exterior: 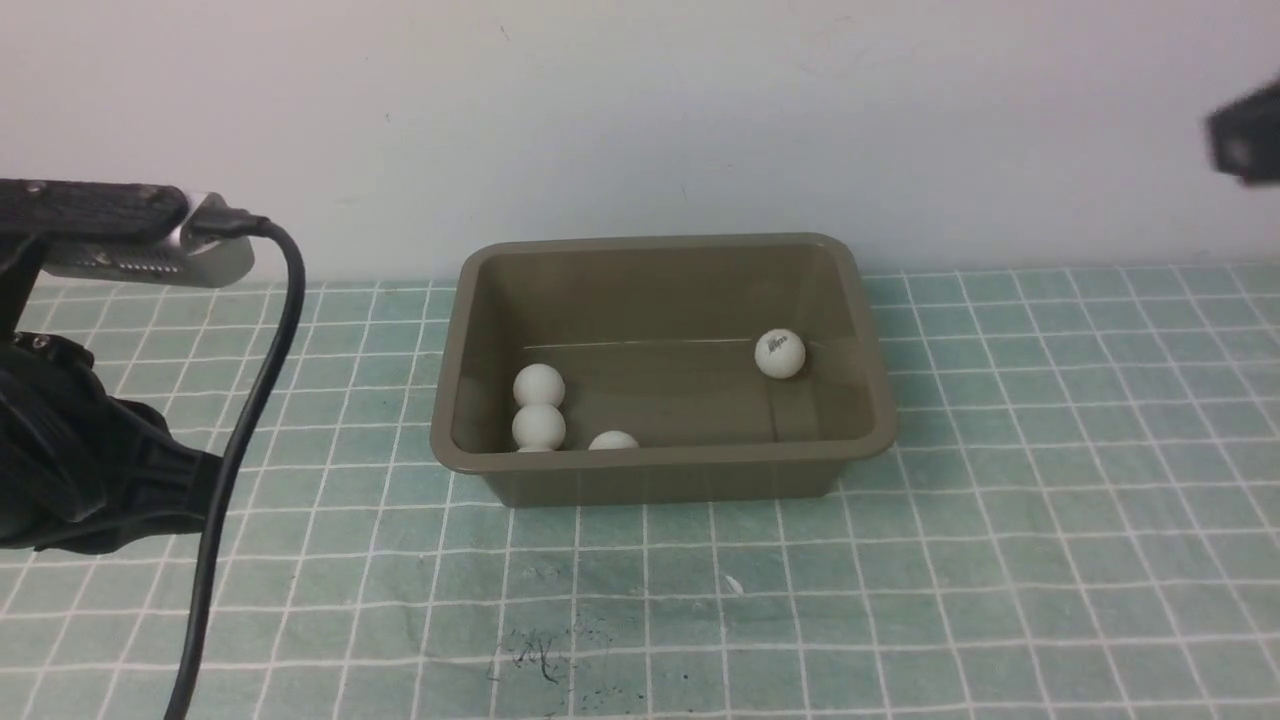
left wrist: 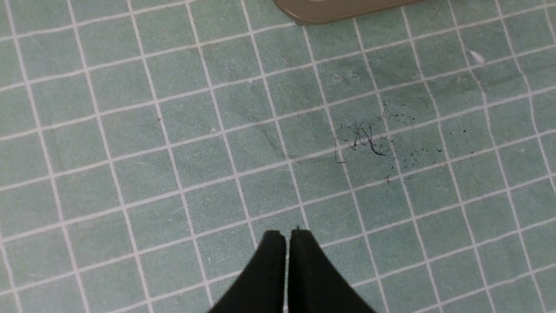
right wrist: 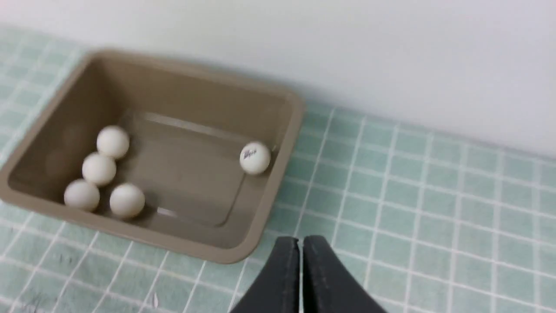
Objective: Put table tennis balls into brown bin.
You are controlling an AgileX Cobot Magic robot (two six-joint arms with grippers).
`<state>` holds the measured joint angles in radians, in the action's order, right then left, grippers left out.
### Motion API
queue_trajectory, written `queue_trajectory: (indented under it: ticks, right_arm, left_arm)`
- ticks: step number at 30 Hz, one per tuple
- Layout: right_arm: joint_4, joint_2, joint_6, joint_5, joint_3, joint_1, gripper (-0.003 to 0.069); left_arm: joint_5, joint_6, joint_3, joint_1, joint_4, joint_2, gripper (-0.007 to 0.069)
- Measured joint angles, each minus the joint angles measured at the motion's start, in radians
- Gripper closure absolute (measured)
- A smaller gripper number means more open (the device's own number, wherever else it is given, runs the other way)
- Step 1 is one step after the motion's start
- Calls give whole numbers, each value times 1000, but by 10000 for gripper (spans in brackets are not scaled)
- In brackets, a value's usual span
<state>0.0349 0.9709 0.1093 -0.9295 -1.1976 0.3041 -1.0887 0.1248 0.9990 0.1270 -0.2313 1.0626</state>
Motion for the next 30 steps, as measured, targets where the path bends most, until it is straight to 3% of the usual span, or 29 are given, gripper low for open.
queue_trajectory:
  ticks: [5, 10, 15, 19, 30]
  right_arm:
    - [95, -538, 119, 341, 467, 0, 673]
    - [181, -932, 264, 493, 721, 0, 673]
    - [274, -984, 381, 498, 815, 0, 673]
    - [290, -984, 396, 524, 825, 0, 673]
    - [310, -984, 396, 542, 825, 0, 673]
  left_arm:
    - [13, 0, 0, 0, -6, 0, 629]
    - [58, 0, 0, 0, -10, 0, 629]
    - [115, 1, -10, 0, -19, -7, 629]
    - [152, 10, -64, 0, -12, -73, 629]
    - [263, 19, -327, 0, 3, -667, 629]
